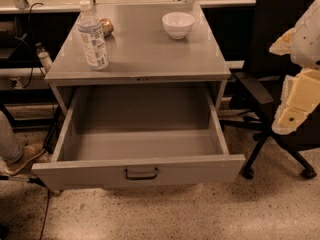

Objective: Place blue plastic bottle into top drawer

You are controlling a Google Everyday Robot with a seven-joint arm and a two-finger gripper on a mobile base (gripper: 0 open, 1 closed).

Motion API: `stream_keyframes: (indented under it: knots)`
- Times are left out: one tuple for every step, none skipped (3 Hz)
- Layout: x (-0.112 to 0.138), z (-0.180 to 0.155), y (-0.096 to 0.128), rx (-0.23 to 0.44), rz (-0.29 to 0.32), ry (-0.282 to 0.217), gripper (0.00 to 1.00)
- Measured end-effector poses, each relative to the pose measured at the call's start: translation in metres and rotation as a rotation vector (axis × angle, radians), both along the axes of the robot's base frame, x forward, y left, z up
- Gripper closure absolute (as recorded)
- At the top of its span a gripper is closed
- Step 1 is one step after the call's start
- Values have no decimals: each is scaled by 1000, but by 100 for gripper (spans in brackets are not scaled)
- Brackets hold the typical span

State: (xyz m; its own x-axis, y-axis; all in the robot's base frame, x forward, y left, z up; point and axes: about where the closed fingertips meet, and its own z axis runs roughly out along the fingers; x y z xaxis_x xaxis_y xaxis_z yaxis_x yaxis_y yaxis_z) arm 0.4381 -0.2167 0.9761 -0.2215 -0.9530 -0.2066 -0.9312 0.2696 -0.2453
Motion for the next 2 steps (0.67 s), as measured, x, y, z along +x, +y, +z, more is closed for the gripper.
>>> stream_keyframes:
  knots:
    - [0,0,0,0,0,0,0]
    - [32,-11,17,91,-17,-35,0]
